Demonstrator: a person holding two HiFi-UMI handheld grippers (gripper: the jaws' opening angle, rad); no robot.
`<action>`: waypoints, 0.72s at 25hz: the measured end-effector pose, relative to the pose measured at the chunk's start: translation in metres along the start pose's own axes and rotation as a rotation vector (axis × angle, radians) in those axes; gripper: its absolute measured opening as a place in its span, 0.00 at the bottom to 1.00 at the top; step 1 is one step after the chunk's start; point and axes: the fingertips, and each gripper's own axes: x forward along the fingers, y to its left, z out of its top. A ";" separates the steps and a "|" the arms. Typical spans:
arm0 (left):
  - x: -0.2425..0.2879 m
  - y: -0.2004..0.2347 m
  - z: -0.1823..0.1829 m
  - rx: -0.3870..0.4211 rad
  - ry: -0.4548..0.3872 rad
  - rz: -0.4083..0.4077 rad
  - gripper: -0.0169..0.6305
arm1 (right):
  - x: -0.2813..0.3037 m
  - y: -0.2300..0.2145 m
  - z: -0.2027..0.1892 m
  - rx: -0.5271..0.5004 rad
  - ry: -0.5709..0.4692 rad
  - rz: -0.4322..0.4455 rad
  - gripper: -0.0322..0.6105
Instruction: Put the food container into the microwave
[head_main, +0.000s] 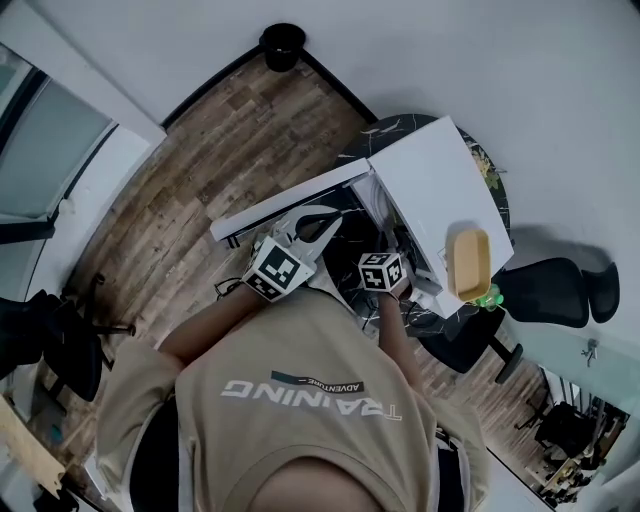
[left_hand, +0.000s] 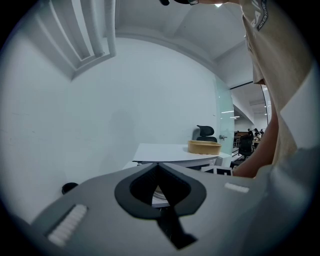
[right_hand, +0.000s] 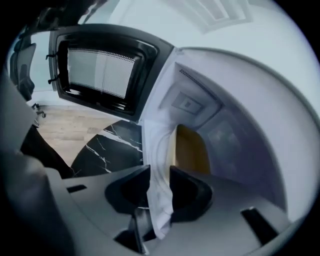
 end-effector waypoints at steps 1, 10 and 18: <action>0.002 -0.003 0.001 0.002 0.001 -0.006 0.03 | -0.008 0.002 -0.001 0.018 -0.014 -0.001 0.22; 0.015 -0.027 0.009 0.008 0.023 -0.035 0.03 | -0.040 0.027 -0.016 0.281 -0.120 0.194 0.09; 0.012 -0.043 -0.001 -0.041 0.073 0.056 0.03 | -0.056 0.047 -0.024 0.341 -0.236 0.395 0.07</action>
